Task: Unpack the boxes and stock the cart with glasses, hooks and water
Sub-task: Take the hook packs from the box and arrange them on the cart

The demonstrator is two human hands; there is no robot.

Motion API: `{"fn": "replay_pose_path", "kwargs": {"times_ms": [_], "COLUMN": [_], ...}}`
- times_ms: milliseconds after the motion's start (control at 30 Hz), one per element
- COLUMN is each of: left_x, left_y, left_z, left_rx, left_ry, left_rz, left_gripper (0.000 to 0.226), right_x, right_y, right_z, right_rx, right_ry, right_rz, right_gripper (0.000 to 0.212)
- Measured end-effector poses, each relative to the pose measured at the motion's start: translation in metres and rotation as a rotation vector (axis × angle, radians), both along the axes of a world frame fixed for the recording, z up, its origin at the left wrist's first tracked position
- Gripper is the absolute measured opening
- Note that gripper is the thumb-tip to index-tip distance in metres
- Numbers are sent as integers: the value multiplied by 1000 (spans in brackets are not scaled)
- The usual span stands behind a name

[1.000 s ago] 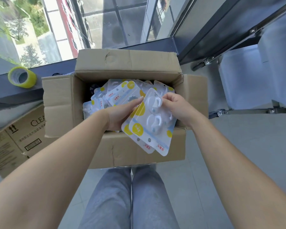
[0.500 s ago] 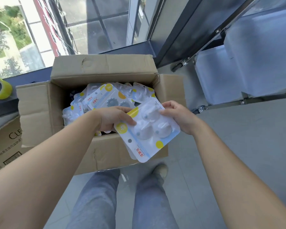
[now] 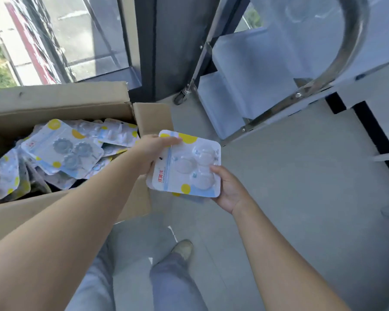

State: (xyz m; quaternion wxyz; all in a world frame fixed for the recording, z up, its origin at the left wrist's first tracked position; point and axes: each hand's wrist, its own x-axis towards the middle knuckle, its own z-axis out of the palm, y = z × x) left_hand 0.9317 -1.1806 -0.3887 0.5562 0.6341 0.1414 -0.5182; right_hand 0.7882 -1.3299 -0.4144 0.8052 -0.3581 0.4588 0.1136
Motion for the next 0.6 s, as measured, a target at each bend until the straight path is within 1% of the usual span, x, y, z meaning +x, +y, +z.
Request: {"fn": "replay_pose_path", "kwargs": {"times_ms": [133, 200, 267, 300, 367, 400, 433, 467, 533, 600], "left_x": [-13, -12, -9, -7, -1, 3, 7, 11, 17, 28], "left_y": [-32, -37, -39, -40, -44, -47, -52, -59, -78, -101], "left_z": [21, 26, 24, 22, 11, 5, 1, -2, -7, -18], "left_rx": [21, -40, -91, -111, -141, -140, -155, -191, -273, -276], "left_ry": [7, 29, 5, -31, -102, -111, -108, -97, -37, 42], "left_rz": [-89, -50, 46, 117, 304, 409, 507, 572, 639, 687], "left_gripper": [39, 25, 22, 29, 65, 79, 83, 79, 71, 79], "right_x": [-3, 8, 22, 29, 45, 53, 62, 71, 91, 114], "right_y": [-31, -40, -45, -46, -47, -47, -48, -49, -52, -61], "right_z": [12, 18, 19, 19, 12, 10, 8, 6, 2, -8], "right_rx": [-45, -56, -47, -40, -58, -61, -53, -42, -24, -29], "right_ry": [-24, -70, -116, -130, -128, -130, -137, -150, -168, -167], "right_rz": [-144, -156, -170, -183, -208, -220, -230, -241, -266, -318], "right_gripper": [60, 51, 33, 29, 28, 27, 26, 24, 24, 24]}}
